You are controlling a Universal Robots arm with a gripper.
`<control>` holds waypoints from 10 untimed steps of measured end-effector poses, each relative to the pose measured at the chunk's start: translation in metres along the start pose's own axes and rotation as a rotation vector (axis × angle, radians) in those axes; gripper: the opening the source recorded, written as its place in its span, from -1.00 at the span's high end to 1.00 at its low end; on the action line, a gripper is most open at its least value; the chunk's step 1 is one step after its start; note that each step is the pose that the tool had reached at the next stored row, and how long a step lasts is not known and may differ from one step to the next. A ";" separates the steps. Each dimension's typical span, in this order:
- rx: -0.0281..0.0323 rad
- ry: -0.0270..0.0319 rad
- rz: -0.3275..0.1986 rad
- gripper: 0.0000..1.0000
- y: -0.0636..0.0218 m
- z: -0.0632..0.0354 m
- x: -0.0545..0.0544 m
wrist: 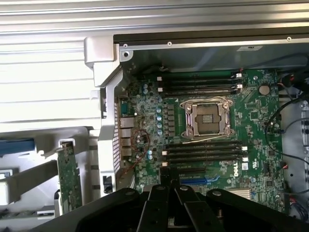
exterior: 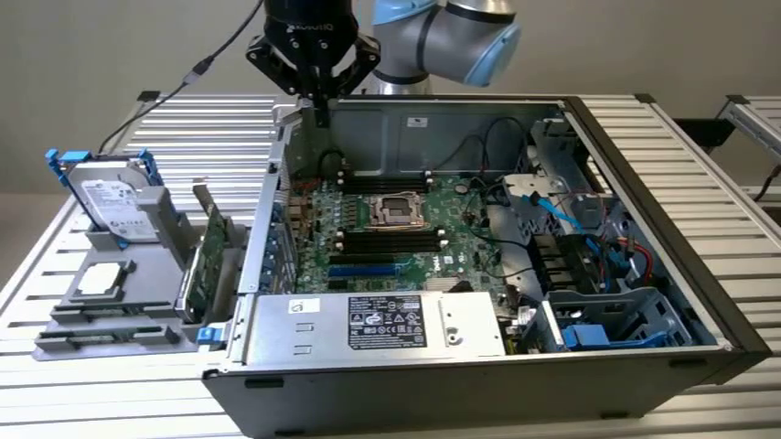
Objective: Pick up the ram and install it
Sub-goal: 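Reach for the ram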
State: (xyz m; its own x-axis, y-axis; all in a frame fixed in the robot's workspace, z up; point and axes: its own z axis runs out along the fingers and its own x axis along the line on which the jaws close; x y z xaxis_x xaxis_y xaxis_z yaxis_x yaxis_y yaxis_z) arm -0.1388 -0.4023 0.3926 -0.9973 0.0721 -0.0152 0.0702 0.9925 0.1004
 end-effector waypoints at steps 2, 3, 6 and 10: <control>-0.0001 -0.0001 0.000 0.79 -0.0019 -0.0002 0.009; -0.0001 0.0000 0.000 0.79 -0.0030 -0.0003 0.014; -0.0001 0.0003 0.000 0.79 -0.0055 0.0002 0.027; 0.0004 0.0028 0.000 0.79 -0.0091 0.0016 0.043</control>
State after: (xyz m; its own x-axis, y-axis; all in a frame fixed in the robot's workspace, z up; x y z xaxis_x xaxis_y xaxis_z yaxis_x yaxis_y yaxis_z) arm -0.1819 -0.4081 0.3894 -0.9973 0.0722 -0.0124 0.0706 0.9925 0.1000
